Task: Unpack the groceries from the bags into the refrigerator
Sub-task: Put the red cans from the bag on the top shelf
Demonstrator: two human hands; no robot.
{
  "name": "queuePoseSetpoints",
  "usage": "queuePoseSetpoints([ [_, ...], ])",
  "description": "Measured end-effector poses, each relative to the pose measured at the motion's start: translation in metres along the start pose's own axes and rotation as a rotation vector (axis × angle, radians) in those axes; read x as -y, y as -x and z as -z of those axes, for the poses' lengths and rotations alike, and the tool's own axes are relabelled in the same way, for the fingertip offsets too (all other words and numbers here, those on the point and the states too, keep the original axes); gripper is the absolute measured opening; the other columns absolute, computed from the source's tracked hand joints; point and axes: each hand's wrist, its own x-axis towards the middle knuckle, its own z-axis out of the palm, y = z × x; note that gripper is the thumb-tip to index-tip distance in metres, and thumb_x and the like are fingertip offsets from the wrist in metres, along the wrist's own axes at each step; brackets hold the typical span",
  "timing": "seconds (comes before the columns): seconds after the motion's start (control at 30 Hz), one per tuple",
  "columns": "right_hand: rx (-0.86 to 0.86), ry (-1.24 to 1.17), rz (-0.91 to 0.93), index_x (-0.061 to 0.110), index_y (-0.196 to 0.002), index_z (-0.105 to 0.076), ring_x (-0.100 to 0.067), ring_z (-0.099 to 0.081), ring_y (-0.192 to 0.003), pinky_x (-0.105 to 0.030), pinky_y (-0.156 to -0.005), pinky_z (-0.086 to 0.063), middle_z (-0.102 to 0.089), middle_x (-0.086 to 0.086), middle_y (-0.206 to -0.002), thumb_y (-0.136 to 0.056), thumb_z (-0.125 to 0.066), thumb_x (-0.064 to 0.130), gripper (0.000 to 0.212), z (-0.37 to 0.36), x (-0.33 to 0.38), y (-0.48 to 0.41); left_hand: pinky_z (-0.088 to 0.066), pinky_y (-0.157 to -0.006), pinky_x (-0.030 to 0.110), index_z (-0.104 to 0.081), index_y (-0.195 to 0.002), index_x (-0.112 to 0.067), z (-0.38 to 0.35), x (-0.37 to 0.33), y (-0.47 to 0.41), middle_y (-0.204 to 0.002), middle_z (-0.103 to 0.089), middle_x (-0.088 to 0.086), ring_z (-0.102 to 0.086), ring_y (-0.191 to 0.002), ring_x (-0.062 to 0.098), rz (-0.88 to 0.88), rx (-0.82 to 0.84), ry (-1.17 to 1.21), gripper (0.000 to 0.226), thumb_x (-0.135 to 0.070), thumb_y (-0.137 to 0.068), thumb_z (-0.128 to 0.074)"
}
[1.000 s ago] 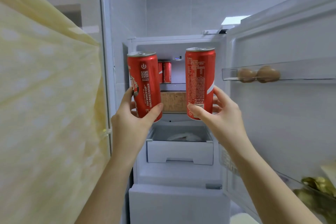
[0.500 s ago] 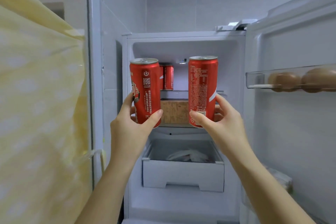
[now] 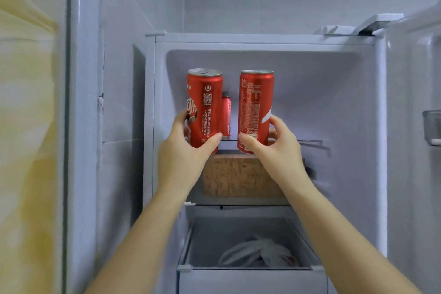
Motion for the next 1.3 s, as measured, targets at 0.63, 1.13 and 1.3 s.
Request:
queuePoseSetpoints([
  [0.63, 0.156, 0.175, -0.165, 0.021, -0.134, -0.044, -0.019, -0.063, -0.109, -0.038, -0.093, -0.054, -0.061, 0.001, -0.127, -0.085, -0.071, 0.046, 0.061, -0.078, -0.074, -0.111, -0.051, -0.093, 0.044, -0.039, -0.134, -0.023, -0.069, 0.065, -0.123, -0.127, -0.06, 0.002, -0.062, -0.11, 0.026, 0.162, 0.182, -0.192, 0.07, -0.043, -0.078, -0.076],
  [1.13, 0.313, 0.269, -0.259, 0.016, -0.136, -0.033, -0.022, -0.062, -0.108, -0.039, -0.091, -0.054, -0.058, -0.005, -0.127, -0.088, -0.067, 0.047, 0.066, -0.093, -0.088, -0.141, -0.049, -0.098, 0.044, -0.035, -0.14, -0.015, -0.089, 0.092, -0.156, -0.129, -0.058, 0.009, -0.061, -0.112, 0.029, 0.288, 0.316, -0.232, 0.077, -0.042, -0.08, -0.074],
  [1.3, 0.355, 0.342, -0.278, 0.014, -0.138, -0.026, -0.025, -0.06, -0.11, -0.04, -0.091, -0.054, -0.054, -0.008, -0.129, -0.089, -0.065, 0.046, 0.071, -0.099, -0.09, -0.15, -0.049, -0.097, 0.043, -0.04, -0.138, -0.014, -0.097, 0.097, -0.165, -0.126, -0.06, 0.01, -0.062, -0.109, 0.028, 0.263, 0.374, -0.257, 0.073, -0.042, -0.08, -0.074],
])
